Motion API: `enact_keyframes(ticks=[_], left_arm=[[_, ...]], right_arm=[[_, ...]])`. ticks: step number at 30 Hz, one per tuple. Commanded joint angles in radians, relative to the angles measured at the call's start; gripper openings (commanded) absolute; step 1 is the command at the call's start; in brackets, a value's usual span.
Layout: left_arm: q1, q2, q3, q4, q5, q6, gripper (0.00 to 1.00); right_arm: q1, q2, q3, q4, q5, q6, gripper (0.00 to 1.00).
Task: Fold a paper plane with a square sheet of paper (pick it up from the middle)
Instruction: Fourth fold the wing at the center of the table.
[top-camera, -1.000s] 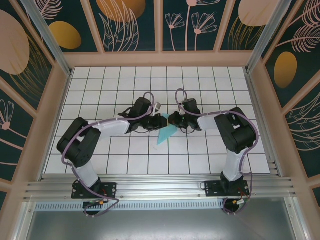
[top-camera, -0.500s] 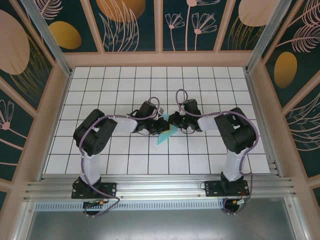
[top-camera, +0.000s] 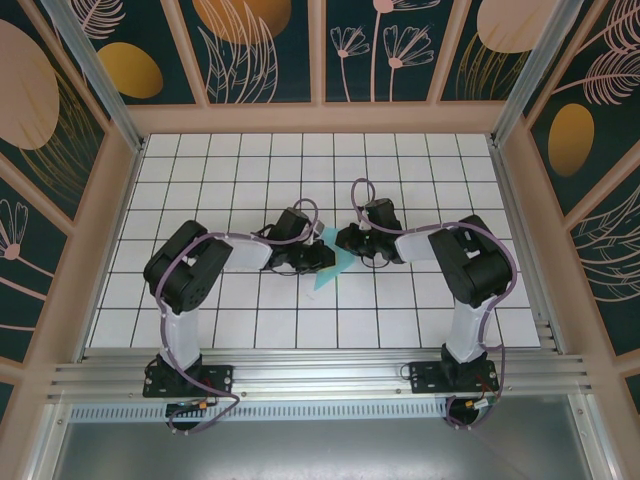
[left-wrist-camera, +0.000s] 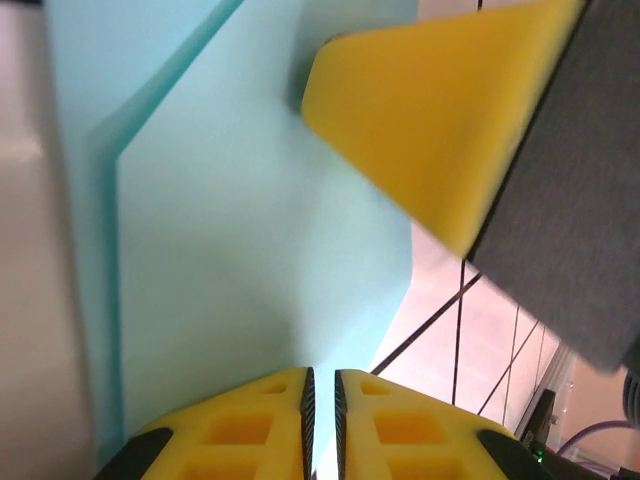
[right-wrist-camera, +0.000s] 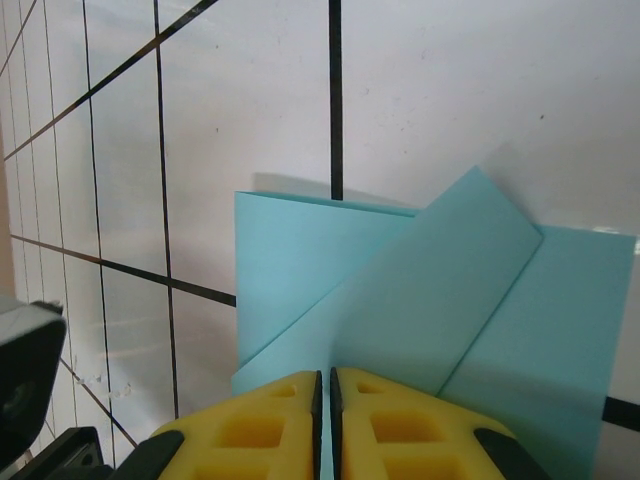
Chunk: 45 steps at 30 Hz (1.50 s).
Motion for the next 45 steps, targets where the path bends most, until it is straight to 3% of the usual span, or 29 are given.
enact_keyframes(ticks=[1, 18, 22, 27, 33, 38, 45], left_arm=[[0.008, -0.020, -0.081, -0.166, -0.033, 0.045, 0.19], [-0.003, -0.095, -0.122, -0.381, -0.058, 0.214, 0.21], [-0.014, -0.124, -0.116, -0.448, -0.109, 0.245, 0.21], [-0.015, -0.207, -0.088, -0.396, -0.111, 0.175, 0.22], [-0.016, -0.182, 0.011, -0.260, 0.011, 0.069, 0.23], [-0.026, -0.086, 0.073, -0.304, 0.023, 0.092, 0.22], [-0.038, -0.057, -0.015, -0.306, 0.026, 0.112, 0.22]], right_arm=[[0.009, 0.071, -0.028, -0.141, 0.104, -0.002, 0.15], [0.010, 0.068, -0.014, -0.174, 0.127, -0.003, 0.16], [0.012, 0.069, -0.007, -0.181, 0.128, -0.005, 0.15], [0.014, 0.065, -0.005, -0.190, 0.134, -0.006, 0.16], [0.015, 0.071, 0.000, -0.188, 0.134, -0.001, 0.16], [0.017, 0.076, 0.002, -0.189, 0.136, -0.002, 0.16], [0.018, 0.075, -0.004, -0.192, 0.143, -0.002, 0.16]])
